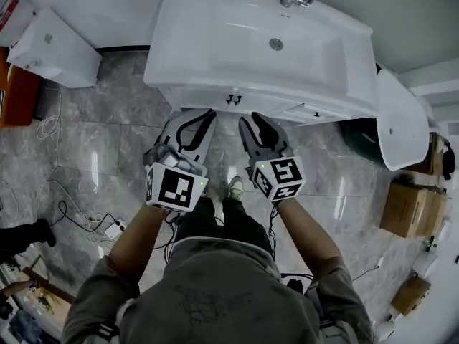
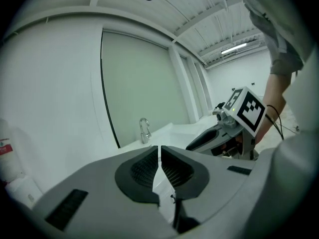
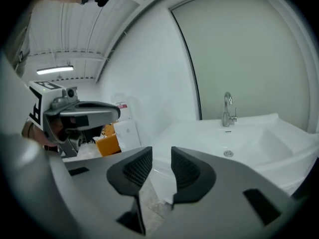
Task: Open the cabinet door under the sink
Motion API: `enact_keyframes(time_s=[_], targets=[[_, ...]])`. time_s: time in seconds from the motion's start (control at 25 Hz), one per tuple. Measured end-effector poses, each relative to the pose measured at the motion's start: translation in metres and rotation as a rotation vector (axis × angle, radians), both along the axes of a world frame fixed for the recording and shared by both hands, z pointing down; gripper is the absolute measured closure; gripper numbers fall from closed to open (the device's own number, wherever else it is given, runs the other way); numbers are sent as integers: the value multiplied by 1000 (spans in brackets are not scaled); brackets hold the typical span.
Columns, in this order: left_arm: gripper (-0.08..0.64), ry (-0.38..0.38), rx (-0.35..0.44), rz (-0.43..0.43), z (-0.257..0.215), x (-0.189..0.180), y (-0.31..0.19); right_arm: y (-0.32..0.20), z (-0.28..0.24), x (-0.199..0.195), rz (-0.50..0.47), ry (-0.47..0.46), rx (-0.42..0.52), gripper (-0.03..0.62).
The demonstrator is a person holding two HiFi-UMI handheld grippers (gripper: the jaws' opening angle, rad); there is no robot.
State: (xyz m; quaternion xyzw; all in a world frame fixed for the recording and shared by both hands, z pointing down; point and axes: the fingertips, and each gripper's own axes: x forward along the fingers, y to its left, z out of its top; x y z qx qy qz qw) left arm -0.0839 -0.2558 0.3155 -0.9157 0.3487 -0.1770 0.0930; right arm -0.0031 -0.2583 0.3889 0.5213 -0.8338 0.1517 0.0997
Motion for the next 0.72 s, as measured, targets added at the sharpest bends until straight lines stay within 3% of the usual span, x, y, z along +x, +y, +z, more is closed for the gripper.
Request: enact_keyframes(time_s=[0.4,0.72], targets=[[529,10,-91,-60,101,20,-30,-53,139,37,125,87,-111,476],[529,-6,-174,-80,190,34,-50,-74,248,55,153,112,-258,477]])
